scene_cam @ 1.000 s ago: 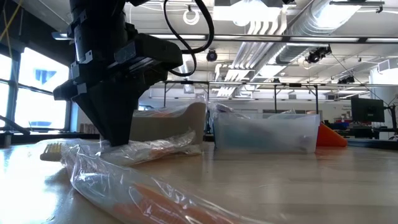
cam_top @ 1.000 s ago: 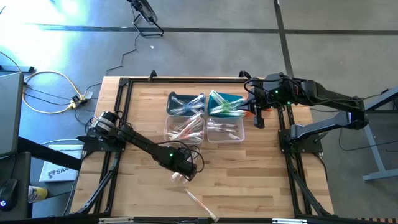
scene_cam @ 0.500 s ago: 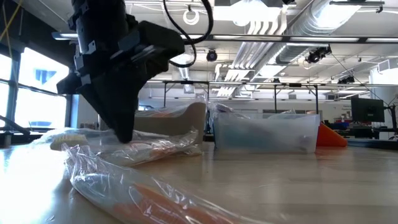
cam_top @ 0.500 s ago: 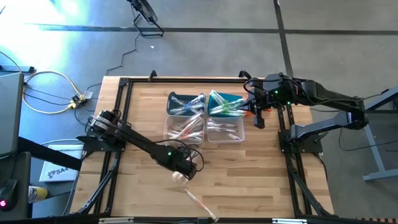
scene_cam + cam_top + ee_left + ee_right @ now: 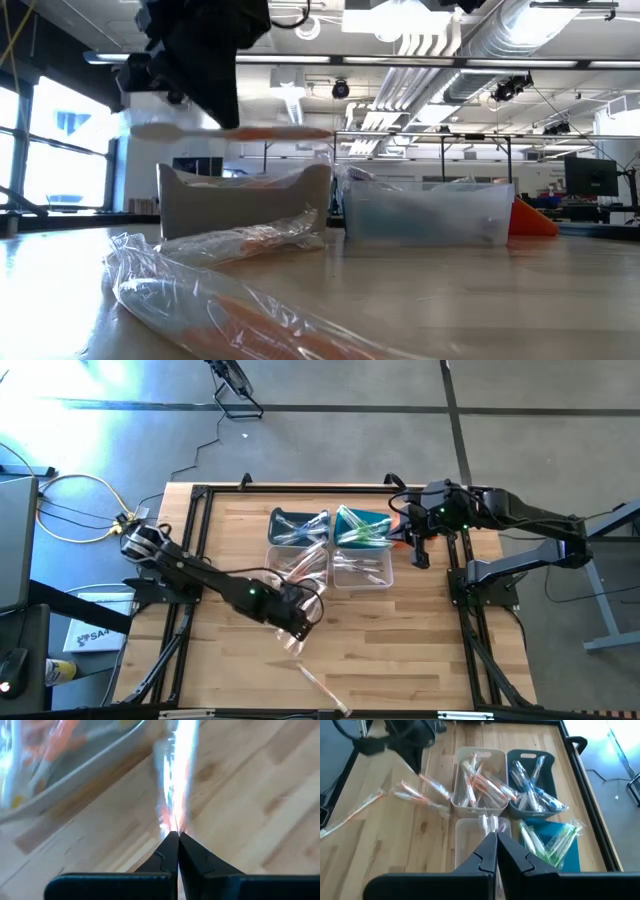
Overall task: Pick & Place Toothbrushes
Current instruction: Put the orange toothbrush into the gray bin
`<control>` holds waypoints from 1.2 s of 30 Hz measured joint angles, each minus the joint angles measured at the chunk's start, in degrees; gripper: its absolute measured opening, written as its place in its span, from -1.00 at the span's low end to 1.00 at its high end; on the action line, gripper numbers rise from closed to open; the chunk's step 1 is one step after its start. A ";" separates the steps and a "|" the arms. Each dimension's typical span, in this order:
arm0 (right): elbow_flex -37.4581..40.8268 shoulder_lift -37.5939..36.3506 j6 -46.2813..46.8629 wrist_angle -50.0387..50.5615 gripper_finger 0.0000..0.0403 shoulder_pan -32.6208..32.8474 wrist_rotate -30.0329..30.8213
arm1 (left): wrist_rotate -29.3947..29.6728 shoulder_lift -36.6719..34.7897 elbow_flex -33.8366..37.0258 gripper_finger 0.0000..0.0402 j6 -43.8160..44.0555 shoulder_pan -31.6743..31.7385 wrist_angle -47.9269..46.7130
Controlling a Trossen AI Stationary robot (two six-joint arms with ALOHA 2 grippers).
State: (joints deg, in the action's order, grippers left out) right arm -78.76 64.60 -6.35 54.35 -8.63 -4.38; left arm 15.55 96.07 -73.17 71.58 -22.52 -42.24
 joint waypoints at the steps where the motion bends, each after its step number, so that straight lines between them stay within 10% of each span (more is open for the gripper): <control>1: 0.00 0.00 0.00 0.34 -0.98 -0.01 0.00 | 0.21 -0.81 -0.06 -1.00 -0.83 0.00 0.32; 20: 0.00 0.00 1.91 0.58 -0.98 -0.01 5.99 | 17.68 -12.14 -0.08 -1.00 -31.48 5.08 -4.92; 36: 0.00 0.00 4.10 0.23 -0.98 -0.68 9.20 | 8.93 -12.32 6.43 -1.00 -58.21 17.83 0.74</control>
State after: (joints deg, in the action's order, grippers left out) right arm -78.76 64.60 -2.25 54.59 -9.32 4.81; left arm 24.48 83.74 -66.74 13.37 -4.69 -41.49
